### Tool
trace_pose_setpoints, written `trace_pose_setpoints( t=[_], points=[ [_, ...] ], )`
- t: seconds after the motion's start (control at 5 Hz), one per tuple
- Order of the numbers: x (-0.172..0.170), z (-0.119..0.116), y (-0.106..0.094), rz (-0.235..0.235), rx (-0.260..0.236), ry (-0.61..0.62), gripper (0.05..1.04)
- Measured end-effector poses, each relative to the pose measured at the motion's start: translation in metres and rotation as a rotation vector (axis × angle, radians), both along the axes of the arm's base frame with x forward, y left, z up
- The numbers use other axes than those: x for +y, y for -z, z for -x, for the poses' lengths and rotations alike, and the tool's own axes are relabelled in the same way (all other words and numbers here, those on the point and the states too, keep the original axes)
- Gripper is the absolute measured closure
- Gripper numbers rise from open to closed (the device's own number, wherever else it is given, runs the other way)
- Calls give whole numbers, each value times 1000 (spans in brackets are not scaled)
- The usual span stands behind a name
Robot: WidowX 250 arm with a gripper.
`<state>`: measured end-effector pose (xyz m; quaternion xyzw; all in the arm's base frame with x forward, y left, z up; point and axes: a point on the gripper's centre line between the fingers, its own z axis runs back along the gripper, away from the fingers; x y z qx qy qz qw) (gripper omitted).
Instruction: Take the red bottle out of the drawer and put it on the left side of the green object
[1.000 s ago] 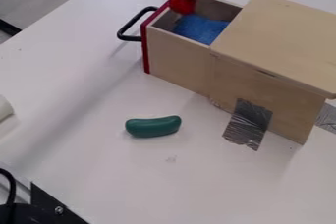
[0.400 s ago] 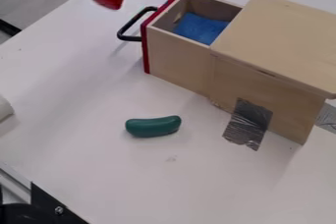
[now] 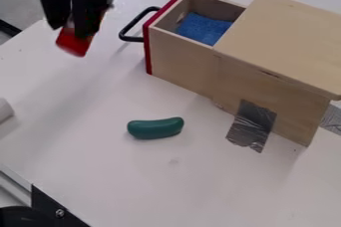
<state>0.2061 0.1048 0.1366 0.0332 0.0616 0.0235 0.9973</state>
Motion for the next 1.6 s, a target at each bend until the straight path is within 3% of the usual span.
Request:
trace_pose_setpoints(
  t=[0.2, 0.4, 0.6, 0.8, 1.2, 1.4, 1.6],
  points=[
    [3, 17, 28, -45, 46, 14, 521],
    [4, 23, 56, -13, -1, -10, 521],
    [3, 22, 89, 5, -5, -42, 521],
    [0, 16, 109, 28, -30, -79, 521],
    [-4, 3, 117, 8, -148, -87, 567],
    [-11, 8, 117, 20, -192, -48, 511],
    [-13, 20, 125, 50, -120, -105, 186]
  ],
)
